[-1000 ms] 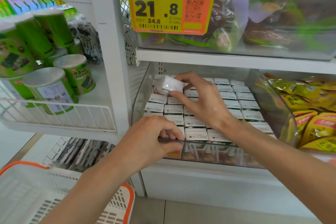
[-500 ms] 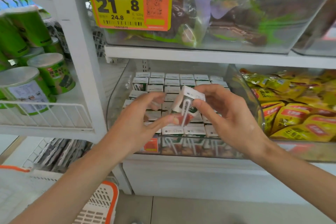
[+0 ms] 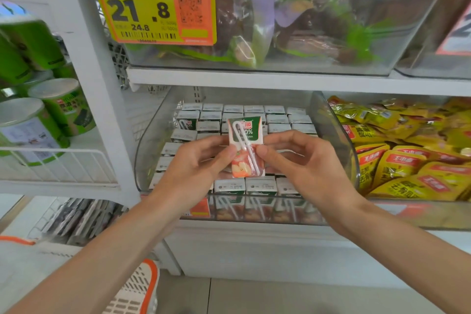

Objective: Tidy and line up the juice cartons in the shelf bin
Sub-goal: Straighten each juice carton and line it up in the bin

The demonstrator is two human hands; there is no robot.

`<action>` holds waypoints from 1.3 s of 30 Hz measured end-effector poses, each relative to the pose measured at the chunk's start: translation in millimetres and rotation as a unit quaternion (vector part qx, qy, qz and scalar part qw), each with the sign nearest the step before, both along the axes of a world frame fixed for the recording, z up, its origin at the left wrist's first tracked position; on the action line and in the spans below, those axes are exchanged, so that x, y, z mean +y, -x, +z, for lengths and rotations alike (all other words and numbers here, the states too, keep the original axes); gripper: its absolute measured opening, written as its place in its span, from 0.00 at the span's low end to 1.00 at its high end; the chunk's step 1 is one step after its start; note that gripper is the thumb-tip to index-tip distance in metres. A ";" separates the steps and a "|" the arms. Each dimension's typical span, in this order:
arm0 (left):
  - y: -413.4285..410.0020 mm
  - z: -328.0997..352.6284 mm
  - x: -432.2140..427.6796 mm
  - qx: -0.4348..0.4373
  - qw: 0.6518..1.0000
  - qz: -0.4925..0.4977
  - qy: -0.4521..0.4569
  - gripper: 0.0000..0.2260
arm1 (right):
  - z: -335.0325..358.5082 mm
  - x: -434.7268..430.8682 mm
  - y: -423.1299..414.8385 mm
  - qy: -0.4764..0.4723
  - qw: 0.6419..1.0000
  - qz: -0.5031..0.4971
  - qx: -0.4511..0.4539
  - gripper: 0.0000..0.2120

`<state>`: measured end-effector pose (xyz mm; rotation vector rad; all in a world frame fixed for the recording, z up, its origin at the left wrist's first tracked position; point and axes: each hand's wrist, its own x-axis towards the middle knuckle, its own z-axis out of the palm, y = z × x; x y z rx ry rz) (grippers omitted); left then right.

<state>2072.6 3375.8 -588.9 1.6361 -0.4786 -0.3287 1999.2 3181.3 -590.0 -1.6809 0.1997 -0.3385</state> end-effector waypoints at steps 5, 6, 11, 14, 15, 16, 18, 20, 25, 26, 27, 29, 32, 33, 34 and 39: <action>-1.9 -2.4 3.4 0.008 1.000 -0.007 -0.005 0.12 | -3.1 -0.7 -2.4 -0.022 1.000 -0.002 0.009 0.07; -2.6 -3.0 4.0 0.006 1.000 -0.009 -0.008 0.12 | -3.4 -0.3 -2.8 -0.027 1.000 -0.004 0.010 0.06; -6.6 -6.3 4.6 0.014 1.000 0.001 0.002 0.11 | -3.3 4.4 -3.5 -0.055 0.998 0.005 0.002 0.05; -8.0 -7.3 4.6 0.020 1.000 0.004 0.021 0.10 | -1.5 6.6 -3.3 -0.066 0.998 0.005 0.002 0.05; -7.8 -7.1 4.5 0.023 0.999 0.006 0.027 0.10 | -0.8 7.0 -2.9 -0.079 0.997 0.004 0.005 0.05; -7.2 -6.4 4.5 0.026 0.999 0.008 0.032 0.10 | -0.1 7.4 -2.7 -0.098 0.995 0.003 0.009 0.05; -6.9 -5.6 4.6 0.029 0.999 0.010 0.041 0.14 | 2.3 8.7 -2.6 -0.137 0.990 0.012 0.023 0.06; -7.0 -5.0 4.4 0.038 0.998 0.009 0.051 0.16 | 5.5 10.7 -2.3 -0.158 0.986 0.044 0.039 0.10; -3.8 -5.8 3.1 0.074 0.995 -0.053 0.050 0.24 | 7.1 14.8 -0.5 -0.074 0.990 0.089 0.075 0.22; -3.6 -5.5 2.7 0.078 0.994 -0.060 0.049 0.24 | 7.0 15.0 -0.2 -0.062 0.991 0.087 0.079 0.21; -3.8 -5.6 2.8 0.083 0.993 -0.062 0.052 0.23 | 7.1 14.9 -0.1 -0.063 0.991 0.085 0.082 0.20; -5.2 -6.1 3.5 0.099 0.991 -0.058 0.063 0.21 | 8.1 13.9 -0.5 -0.069 0.990 0.086 0.089 0.18; -5.7 -6.9 3.7 0.103 0.990 -0.059 0.073 0.11 | 10.0 11.7 -2.3 -0.062 0.990 0.087 0.097 0.16; -5.7 -7.1 3.3 0.102 0.990 -0.054 0.082 0.10 | 9.7 10.8 -2.7 -0.061 0.990 0.086 0.093 0.16; -5.9 -7.2 3.2 0.101 0.990 -0.047 0.090 0.10 | 9.0 9.9 -3.0 -0.060 0.991 0.083 0.088 0.15; -7.4 -7.6 3.5 0.090 0.991 -0.018 0.096 0.18 | 5.8 9.5 -2.7 -0.080 0.993 0.054 0.064 0.16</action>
